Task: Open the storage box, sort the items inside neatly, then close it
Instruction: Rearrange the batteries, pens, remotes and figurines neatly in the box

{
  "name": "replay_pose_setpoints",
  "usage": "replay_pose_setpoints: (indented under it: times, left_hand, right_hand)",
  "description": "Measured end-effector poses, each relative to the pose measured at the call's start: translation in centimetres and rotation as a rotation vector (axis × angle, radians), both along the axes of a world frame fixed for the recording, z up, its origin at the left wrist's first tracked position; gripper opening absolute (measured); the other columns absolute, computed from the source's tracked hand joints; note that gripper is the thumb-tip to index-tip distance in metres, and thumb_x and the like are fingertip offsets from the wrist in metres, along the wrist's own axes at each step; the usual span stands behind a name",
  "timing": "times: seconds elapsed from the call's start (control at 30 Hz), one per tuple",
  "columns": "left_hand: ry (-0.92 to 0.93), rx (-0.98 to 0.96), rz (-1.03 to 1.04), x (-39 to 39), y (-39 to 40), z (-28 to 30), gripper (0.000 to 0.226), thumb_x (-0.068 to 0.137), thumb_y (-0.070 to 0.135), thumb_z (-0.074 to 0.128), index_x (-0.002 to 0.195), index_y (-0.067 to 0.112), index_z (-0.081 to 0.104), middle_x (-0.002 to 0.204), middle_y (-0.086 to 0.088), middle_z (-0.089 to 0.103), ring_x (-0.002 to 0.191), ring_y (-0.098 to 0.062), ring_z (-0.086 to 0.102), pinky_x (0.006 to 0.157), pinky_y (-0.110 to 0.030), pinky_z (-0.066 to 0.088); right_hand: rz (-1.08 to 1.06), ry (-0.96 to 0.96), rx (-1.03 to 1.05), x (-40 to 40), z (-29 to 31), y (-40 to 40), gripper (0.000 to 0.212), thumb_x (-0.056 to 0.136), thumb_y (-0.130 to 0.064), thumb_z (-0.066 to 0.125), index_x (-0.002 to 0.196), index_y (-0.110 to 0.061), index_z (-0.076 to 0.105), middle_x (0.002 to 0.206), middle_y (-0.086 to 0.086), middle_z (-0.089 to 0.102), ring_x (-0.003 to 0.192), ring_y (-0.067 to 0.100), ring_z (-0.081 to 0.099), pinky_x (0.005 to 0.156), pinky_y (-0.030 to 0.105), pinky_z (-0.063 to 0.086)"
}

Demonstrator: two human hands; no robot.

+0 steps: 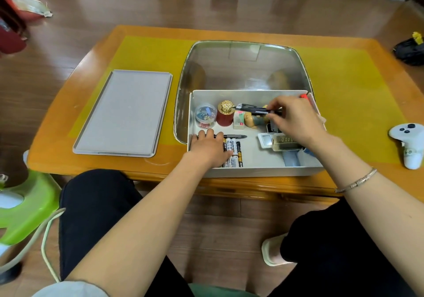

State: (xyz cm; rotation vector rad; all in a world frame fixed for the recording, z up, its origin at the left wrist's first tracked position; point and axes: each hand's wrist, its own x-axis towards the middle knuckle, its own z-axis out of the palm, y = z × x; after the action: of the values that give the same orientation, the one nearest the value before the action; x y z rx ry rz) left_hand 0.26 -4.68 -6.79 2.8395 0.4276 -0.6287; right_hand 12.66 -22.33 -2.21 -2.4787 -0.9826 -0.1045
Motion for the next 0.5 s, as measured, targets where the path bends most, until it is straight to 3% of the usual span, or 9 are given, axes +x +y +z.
replay_pose_setpoints:
  times: [0.1, 0.2, 0.5]
  left_hand:
    - [0.023, -0.081, 0.029, -0.1, 0.1, 0.2, 0.074, 0.096, 0.055, 0.038, 0.153, 0.019, 0.007, 0.16, -0.013, 0.006, 0.146, -0.036, 0.003, 0.116, -0.052, 0.011]
    - [0.06, -0.211, 0.129, -0.2, 0.2, 0.6, 0.078, 0.096, 0.057, 0.036, 0.154, 0.018, 0.0, 0.161, -0.01, -0.006, 0.147, -0.034, -0.009, 0.116, -0.052, 0.007]
    - [0.103, -0.228, 0.111, -0.8, -0.1, 0.5, 0.082, 0.097, 0.058, 0.029, 0.152, 0.004, 0.001, 0.16, -0.014, -0.012, 0.147, -0.028, -0.01, 0.12, -0.046, 0.007]
  right_hand:
    - [0.07, 0.012, -0.051, -0.8, -0.4, 1.9, 0.014, 0.078, -0.018, 0.073, 0.091, -0.017, 0.067, 0.088, 0.002, 0.07, 0.083, 0.022, 0.062, 0.069, 0.029, 0.043]
    - [0.099, 0.032, -0.151, -1.1, -1.4, 3.5, 0.016, 0.079, -0.017, 0.072, 0.095, -0.016, 0.069, 0.091, 0.005, 0.072, 0.088, 0.025, 0.065, 0.072, 0.029, 0.046]
    - [0.177, 0.04, -0.358, -1.6, -3.6, 6.7, 0.019, 0.08, -0.008, 0.058, 0.096, -0.012, 0.068, 0.095, 0.008, 0.069, 0.093, 0.031, 0.061, 0.077, 0.033, 0.048]
